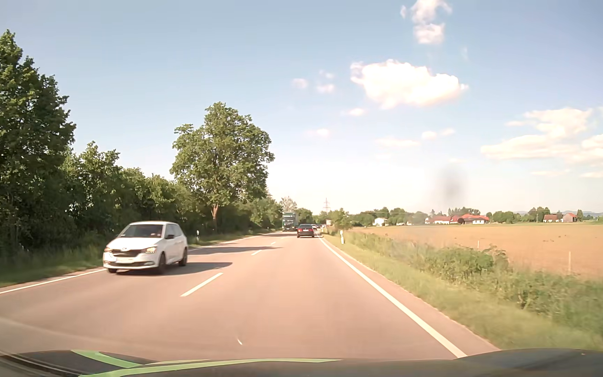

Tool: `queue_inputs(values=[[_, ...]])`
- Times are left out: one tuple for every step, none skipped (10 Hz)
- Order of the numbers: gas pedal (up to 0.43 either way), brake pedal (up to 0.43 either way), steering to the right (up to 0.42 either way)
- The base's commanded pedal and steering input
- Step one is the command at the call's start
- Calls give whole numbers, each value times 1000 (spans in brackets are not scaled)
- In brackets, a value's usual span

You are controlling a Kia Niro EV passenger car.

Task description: Follow the waypoints while adhering to traffic rules and regulations

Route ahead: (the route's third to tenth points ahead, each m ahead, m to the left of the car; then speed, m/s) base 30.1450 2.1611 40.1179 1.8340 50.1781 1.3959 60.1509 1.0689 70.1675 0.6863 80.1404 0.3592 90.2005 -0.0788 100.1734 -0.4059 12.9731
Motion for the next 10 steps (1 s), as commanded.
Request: queue_inputs(values=[[98,0,1],[98,0,1],[87,0,1],[87,0,1],[87,0,1],[79,0,1],[79,0,1],[79,0,1],[79,0,1],[79,0,1]])
